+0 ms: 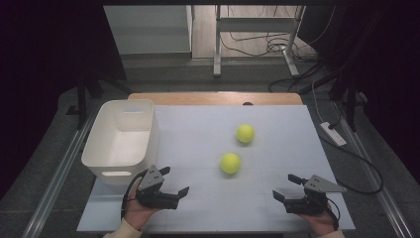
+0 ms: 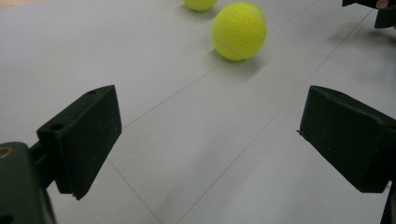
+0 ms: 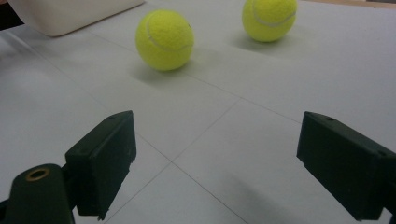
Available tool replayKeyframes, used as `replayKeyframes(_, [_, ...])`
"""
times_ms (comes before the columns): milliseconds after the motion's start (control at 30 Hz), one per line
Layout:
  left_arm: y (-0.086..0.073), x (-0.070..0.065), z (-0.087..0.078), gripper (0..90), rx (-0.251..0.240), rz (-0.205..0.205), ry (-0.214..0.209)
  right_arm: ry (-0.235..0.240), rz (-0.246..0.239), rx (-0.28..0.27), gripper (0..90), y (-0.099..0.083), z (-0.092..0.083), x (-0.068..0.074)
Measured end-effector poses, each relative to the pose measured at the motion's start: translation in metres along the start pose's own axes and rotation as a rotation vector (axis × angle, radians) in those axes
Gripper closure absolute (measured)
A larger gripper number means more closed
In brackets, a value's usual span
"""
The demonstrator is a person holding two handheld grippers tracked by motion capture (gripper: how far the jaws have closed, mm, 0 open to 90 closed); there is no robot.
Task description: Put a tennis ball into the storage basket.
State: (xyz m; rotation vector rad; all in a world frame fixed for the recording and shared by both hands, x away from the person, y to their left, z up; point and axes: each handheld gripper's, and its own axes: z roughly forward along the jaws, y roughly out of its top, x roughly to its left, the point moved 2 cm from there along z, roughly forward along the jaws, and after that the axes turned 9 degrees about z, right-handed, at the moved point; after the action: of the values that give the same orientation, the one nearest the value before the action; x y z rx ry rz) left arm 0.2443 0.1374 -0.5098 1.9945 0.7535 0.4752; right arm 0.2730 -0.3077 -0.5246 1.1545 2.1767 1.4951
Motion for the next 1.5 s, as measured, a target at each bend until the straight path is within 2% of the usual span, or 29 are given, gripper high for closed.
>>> replayKeyframes(567, [0.020,-0.001,0.014,6.4,0.006,0.020,-0.028,-0.003,0.011,0.002,12.0,-0.002,-0.001,-0.002])
replayKeyframes(1500, [0.047,-0.007,0.036,6.1,0.035,0.050,-0.080,0.006,-0.006,0.006,12.1,0.001,0.004,-0.001])
